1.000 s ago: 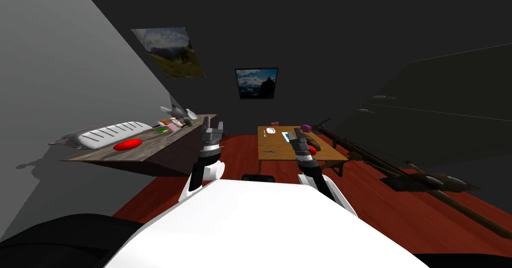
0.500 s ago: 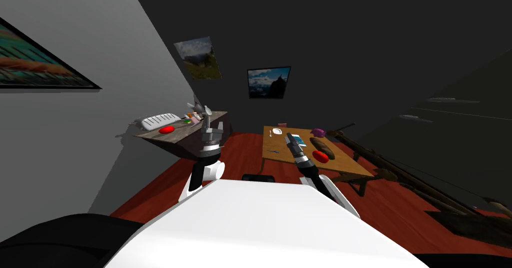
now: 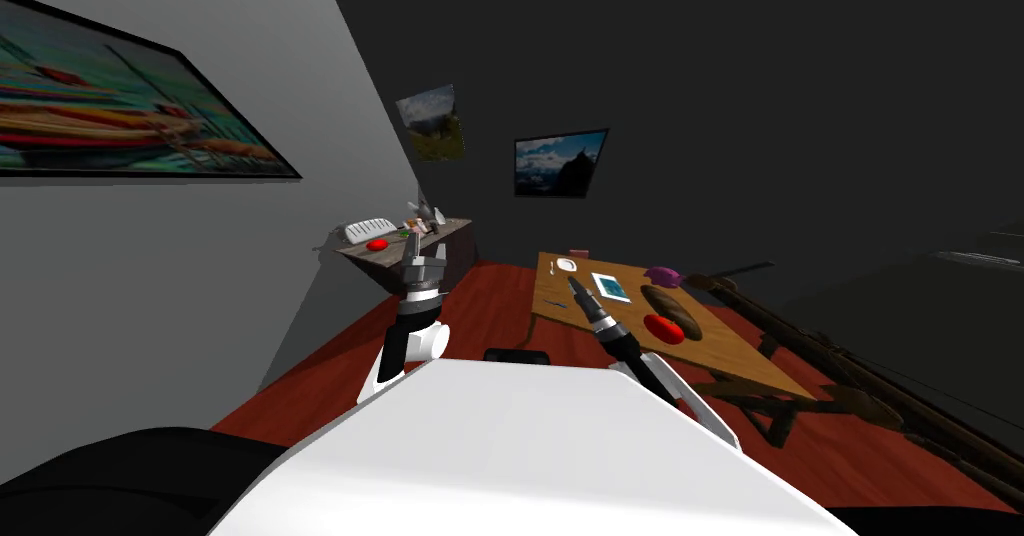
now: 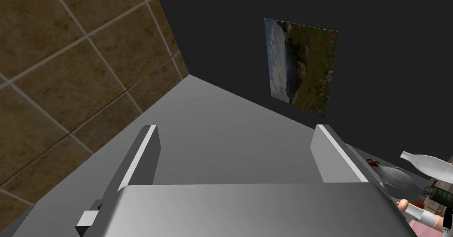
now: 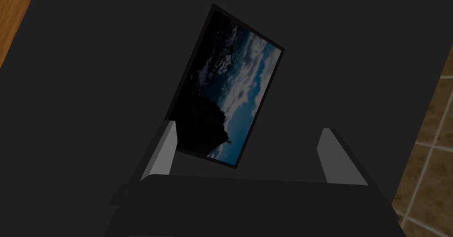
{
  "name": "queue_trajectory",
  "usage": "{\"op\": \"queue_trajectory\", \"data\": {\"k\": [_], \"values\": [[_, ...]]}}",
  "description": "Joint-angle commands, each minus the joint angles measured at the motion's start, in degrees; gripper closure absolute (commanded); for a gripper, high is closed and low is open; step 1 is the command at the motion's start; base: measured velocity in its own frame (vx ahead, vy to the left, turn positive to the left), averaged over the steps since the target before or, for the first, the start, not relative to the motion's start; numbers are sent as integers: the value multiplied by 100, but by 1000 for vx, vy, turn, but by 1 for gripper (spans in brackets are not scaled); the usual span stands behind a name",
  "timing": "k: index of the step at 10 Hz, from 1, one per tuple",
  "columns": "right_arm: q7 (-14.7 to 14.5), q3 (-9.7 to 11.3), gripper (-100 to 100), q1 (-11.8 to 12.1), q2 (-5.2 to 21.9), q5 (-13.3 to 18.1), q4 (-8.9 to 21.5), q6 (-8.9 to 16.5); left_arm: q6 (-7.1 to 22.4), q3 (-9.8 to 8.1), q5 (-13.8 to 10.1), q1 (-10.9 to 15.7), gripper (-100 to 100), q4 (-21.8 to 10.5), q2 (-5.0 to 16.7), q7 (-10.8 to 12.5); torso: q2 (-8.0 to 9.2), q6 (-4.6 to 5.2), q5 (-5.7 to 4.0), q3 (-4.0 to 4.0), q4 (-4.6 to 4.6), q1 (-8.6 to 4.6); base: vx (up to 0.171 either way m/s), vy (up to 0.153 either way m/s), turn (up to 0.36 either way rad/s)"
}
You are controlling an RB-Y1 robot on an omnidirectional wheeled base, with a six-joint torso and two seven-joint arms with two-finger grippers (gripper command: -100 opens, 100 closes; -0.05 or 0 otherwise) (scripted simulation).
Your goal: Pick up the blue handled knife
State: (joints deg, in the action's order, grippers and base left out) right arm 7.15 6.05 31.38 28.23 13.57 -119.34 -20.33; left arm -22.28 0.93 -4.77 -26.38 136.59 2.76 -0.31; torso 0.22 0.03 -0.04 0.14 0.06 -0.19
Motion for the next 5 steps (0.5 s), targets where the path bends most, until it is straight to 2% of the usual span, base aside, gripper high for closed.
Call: {"op": "queue_trajectory", "data": {"k": [1, 2, 3, 4, 5], "values": [[-50, 76, -100, -17, 286, 101, 265, 66, 0, 0, 0, 0, 0, 0, 0, 0, 0, 0, 0, 0, 0, 0, -61, -3, 364], [-50, 76, -100, -17, 335, 101, 265, 66, 0, 0, 0, 1, 0, 0, 0, 0, -4, -5, 1, -3, -1, 5, -47, -1, 202], [-87, 136, -100, -2, 552, 185, 444, 153, 0, 0, 0, -1, 0, 0, 0, 0, -8, 2, 1, -5, -2, 6, -55, 6, 377], [-87, 136, -100, -2, 602, 185, 444, 153, 0, 0, 0, 1, 0, 0, 0, 0, -8, -4, 2, -5, -2, 7, -47, -5, 137], [-126, 201, -100, 13, 844, 272, 630, 239, 0, -1, 0, -1, 0, 0, 0, 0, -9, 4, 1, -5, -2, 4, -57, -2, 256]]}}
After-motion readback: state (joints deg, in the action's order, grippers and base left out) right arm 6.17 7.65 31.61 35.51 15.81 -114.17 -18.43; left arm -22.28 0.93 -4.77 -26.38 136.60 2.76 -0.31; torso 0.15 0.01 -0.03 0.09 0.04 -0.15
